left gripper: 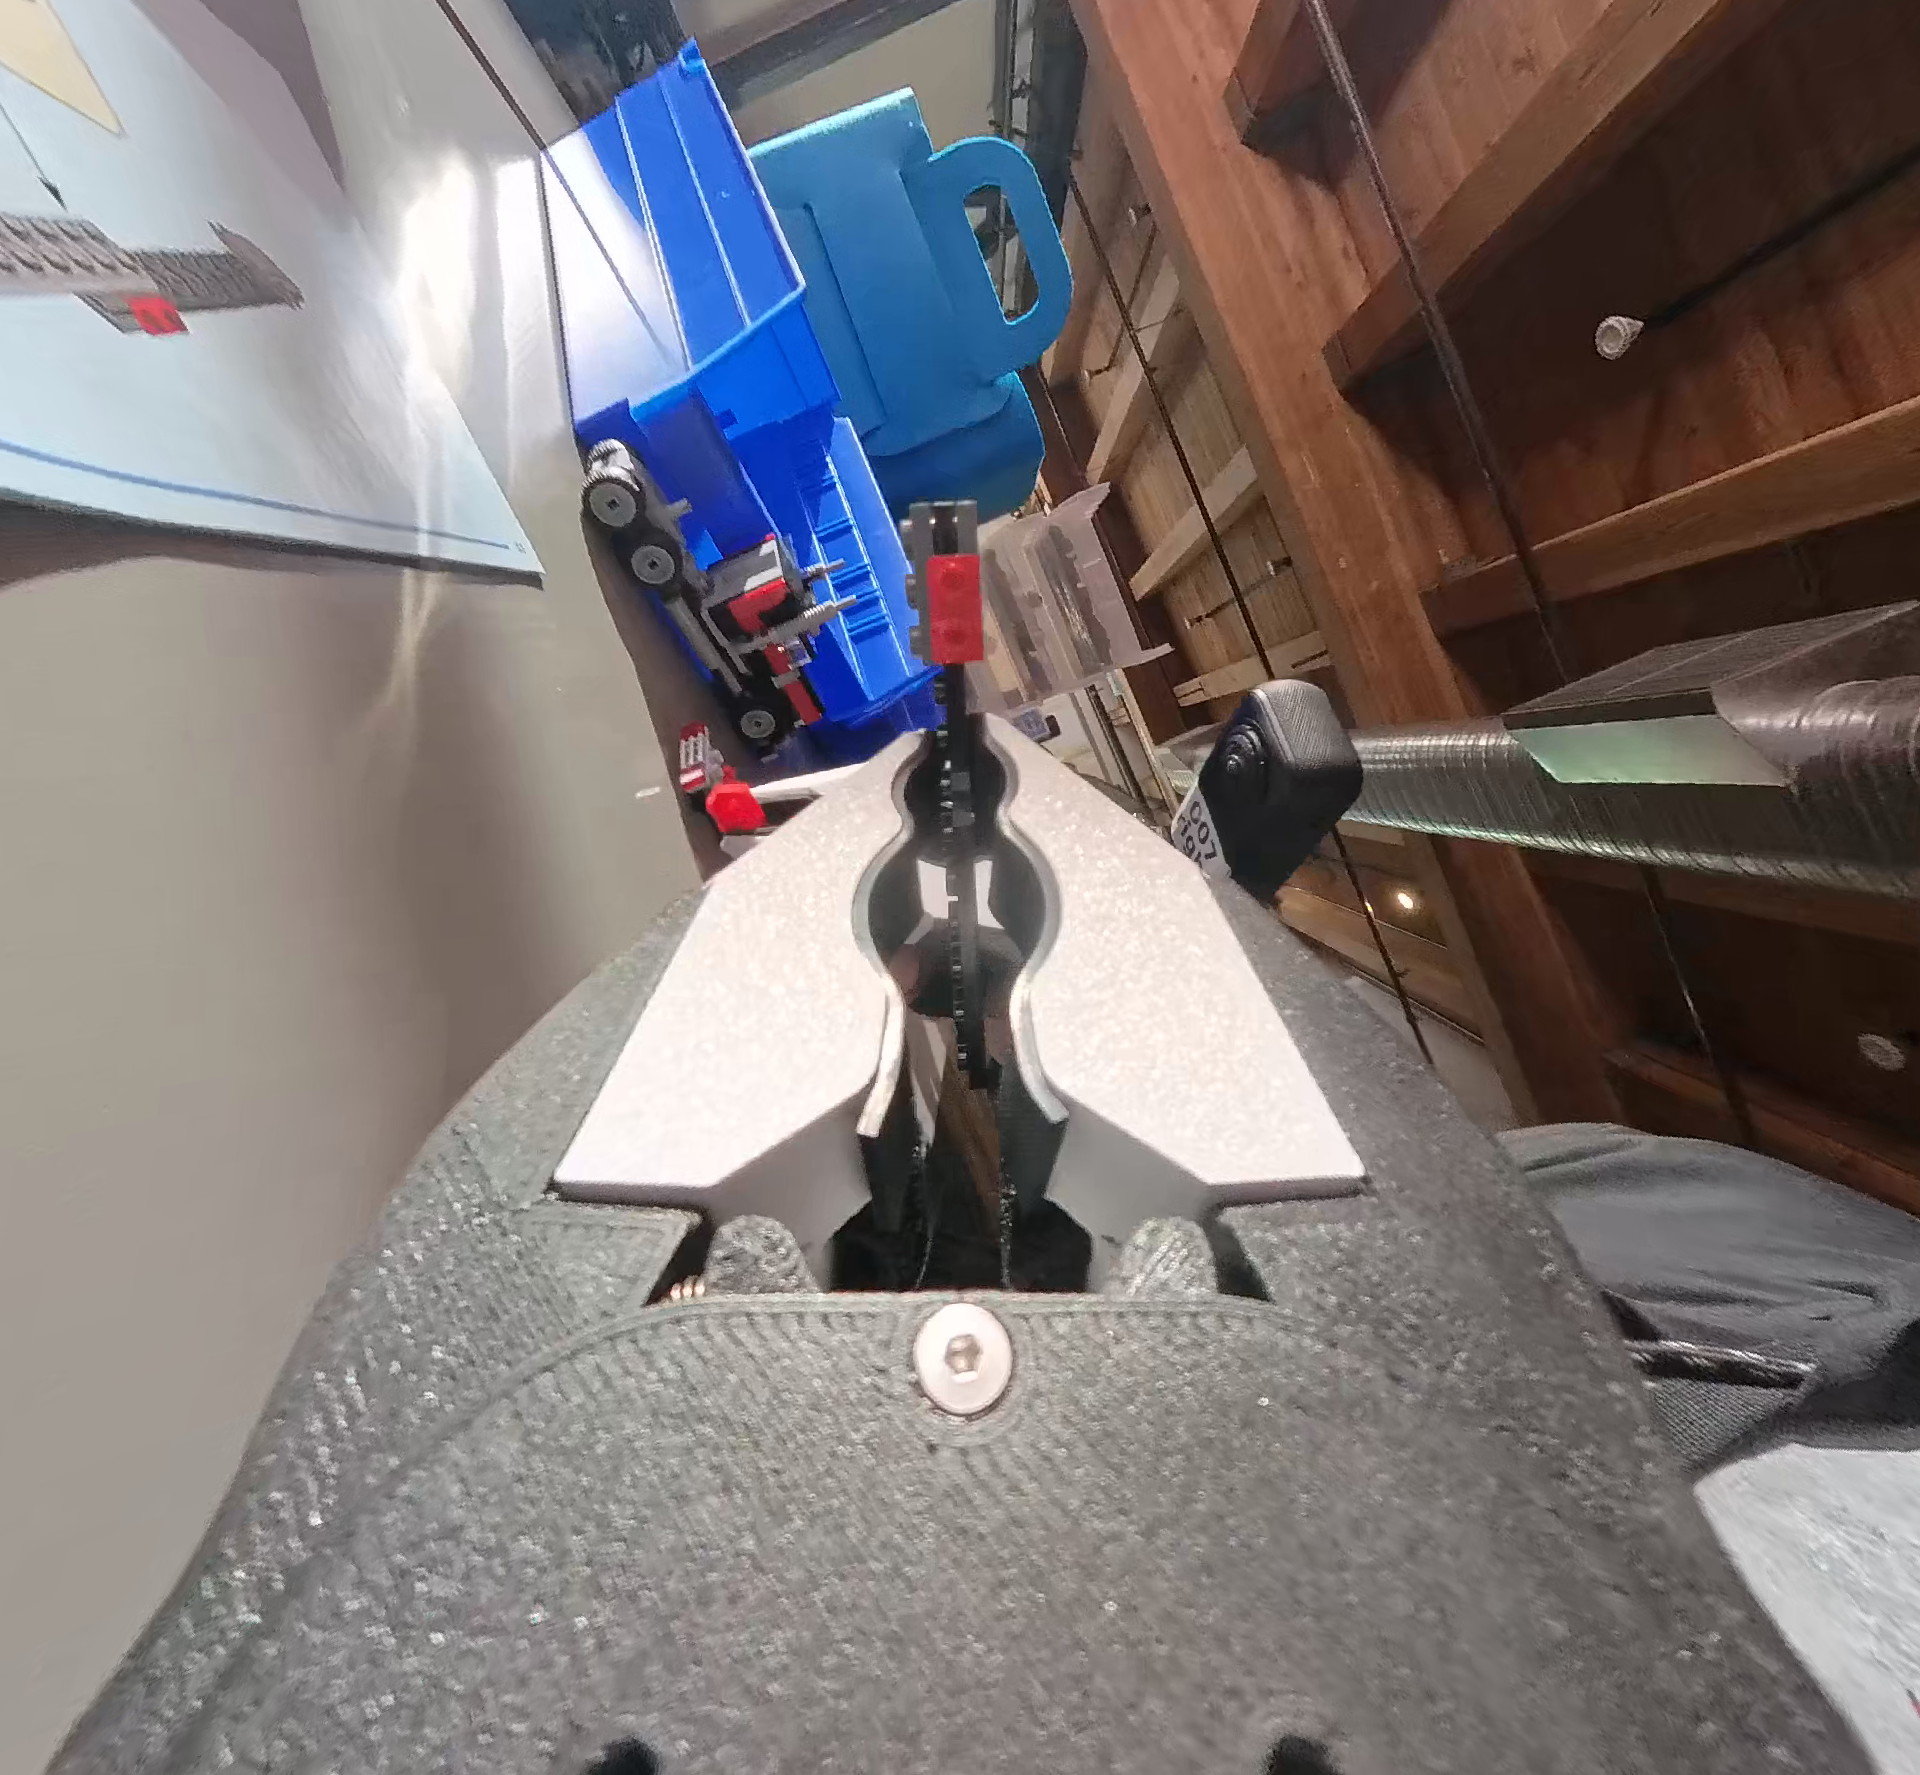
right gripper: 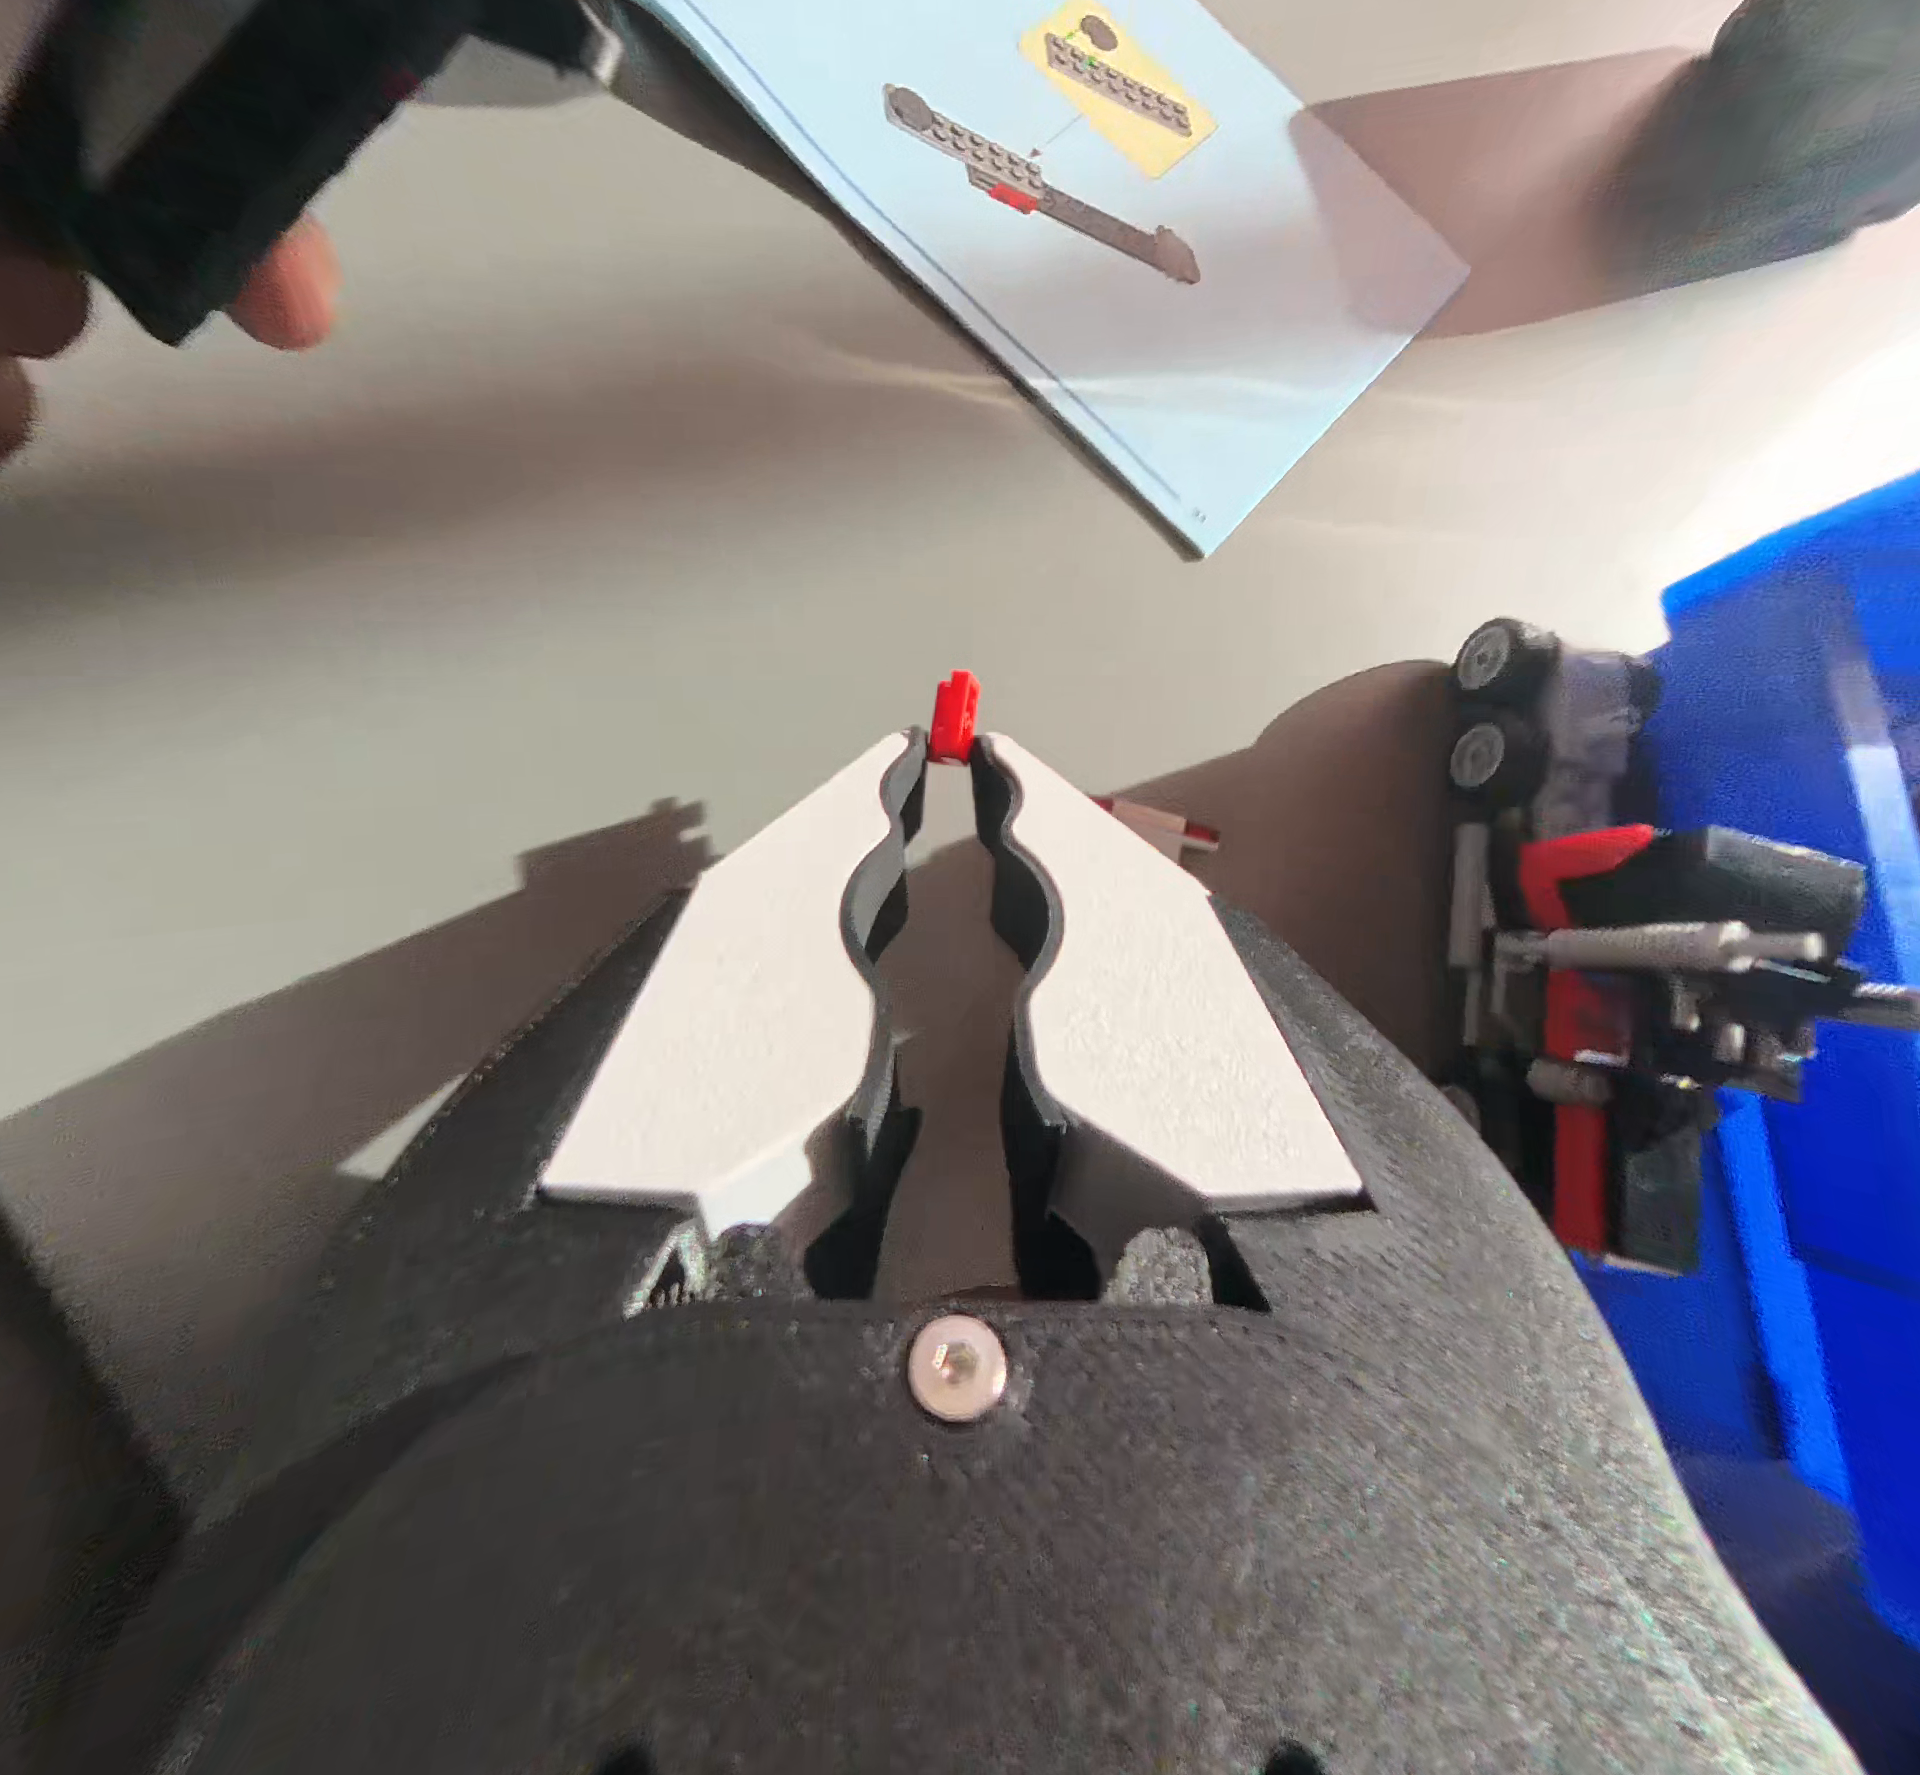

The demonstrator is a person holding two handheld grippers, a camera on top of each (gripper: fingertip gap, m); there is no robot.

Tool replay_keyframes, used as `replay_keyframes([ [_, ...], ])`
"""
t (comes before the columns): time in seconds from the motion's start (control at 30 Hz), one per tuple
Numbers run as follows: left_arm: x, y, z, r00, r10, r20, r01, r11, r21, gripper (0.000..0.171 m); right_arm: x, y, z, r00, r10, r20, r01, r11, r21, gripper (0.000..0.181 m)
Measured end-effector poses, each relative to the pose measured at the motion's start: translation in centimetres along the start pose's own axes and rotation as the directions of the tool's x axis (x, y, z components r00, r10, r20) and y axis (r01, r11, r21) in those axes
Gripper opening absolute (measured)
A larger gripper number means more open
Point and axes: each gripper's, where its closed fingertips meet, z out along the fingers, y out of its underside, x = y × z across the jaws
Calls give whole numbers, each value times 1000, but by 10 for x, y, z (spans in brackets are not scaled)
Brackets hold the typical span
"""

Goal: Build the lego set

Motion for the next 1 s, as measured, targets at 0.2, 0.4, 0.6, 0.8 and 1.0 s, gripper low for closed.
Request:
replay_keyframes([
  [0.2, -5, -18, -11, 998, 44, 37, -46, 998, 48, 4, -9, -6, 18, 999, -45, -13, 45, 998, -46, 11],
  [0.4, -4, -20, -14, 999, 42, 26, -43, 998, 51, 4, -21, -13, 12, 997, -31, 66, 30, 999, 14, 21],
  [0.6, -4, -20, -13, 999, 40, 25, -41, 998, 50, 4, -12, -6, 11, 991, 102, 88, -104, 995, 12, 21],
  [0.8, -5, -21, -13, 998, 47, 34, -49, 997, 52, 4, -9, -10, 13, 968, 213, 136, -221, 974, 48, 17],
  [1.0, -5, -20, -13, 998, 47, 34, -49, 998, 47, 4, -12, -8, 16, 969, 209, 135, -216, 975, 42, 18],
])
